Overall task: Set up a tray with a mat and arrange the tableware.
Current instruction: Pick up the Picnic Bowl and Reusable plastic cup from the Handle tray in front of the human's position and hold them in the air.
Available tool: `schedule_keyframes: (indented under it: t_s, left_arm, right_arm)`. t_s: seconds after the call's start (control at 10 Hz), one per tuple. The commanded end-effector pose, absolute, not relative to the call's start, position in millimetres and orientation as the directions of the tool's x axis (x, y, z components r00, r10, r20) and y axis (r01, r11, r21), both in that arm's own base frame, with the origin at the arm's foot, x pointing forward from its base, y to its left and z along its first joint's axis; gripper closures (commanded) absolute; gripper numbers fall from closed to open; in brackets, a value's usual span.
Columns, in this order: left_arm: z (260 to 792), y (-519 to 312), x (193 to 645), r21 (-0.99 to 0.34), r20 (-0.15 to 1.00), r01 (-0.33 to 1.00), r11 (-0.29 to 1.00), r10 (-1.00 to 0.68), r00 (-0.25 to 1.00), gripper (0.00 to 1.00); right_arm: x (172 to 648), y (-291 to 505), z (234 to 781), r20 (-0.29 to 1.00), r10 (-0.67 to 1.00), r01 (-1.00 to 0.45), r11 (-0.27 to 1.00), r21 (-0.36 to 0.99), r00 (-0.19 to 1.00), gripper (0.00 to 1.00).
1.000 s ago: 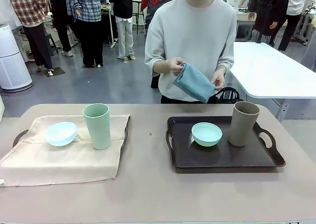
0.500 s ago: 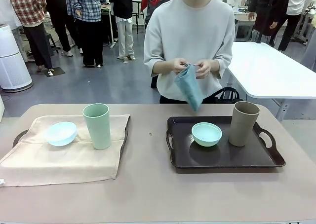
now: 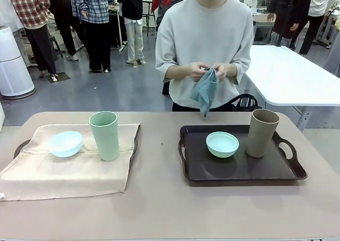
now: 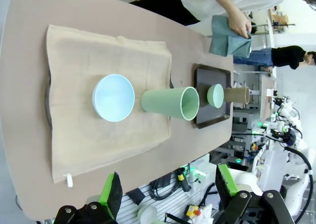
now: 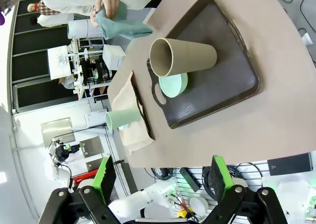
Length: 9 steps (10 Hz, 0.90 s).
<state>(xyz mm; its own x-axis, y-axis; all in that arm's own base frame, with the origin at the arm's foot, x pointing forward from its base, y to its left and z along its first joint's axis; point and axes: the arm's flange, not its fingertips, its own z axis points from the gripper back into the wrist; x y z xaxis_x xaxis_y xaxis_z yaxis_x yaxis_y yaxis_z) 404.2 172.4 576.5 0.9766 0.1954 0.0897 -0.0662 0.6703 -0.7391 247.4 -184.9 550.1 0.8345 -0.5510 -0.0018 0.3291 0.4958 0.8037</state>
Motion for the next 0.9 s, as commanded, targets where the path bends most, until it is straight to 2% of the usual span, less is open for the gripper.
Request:
schedule_keyframes:
  t_s: [0.0,0.1,0.3,0.4,0.6,0.8]
  left_arm:
    - [577.8,174.1,405.0,-0.741,0.097,-0.065,0.668,0.203,0.974,0.0]
    - [576.5,172.4,404.2,-0.739,0.09,-0.066,0.67,0.195,0.977,0.0]
    - [607.0,118.5,422.2,-0.583,0.142,0.042,0.811,0.051,0.989,0.0]
    - [615.1,80.5,436.5,-0.473,0.134,0.096,0.876,-0.037,0.99,0.0]
    - [617.6,21.6,460.5,-0.358,0.069,0.133,0.924,-0.116,0.991,0.0]
    - [613.7,-46.2,468.5,-0.242,0.053,0.227,0.943,-0.22,0.974,0.0]
  right_arm:
    - [248.1,-184.9,549.5,0.004,-0.539,0.308,0.486,0.818,0.842,0.0]
    - [247.4,-184.9,550.1,-0.002,-0.551,0.329,0.496,0.804,0.835,0.0]
    - [260.2,-167.4,570.5,0.12,-0.435,0.22,0.651,0.726,0.892,0.0]
    - [279.1,-150.8,575.3,0.2,-0.466,0.255,0.739,0.623,0.862,0.0]
    - [305.6,-115.3,572.8,0.199,-0.398,0.253,0.823,0.509,0.895,0.0]
    - [324.2,-81.8,566.0,0.274,-0.237,0.135,0.929,0.346,0.932,0.0]
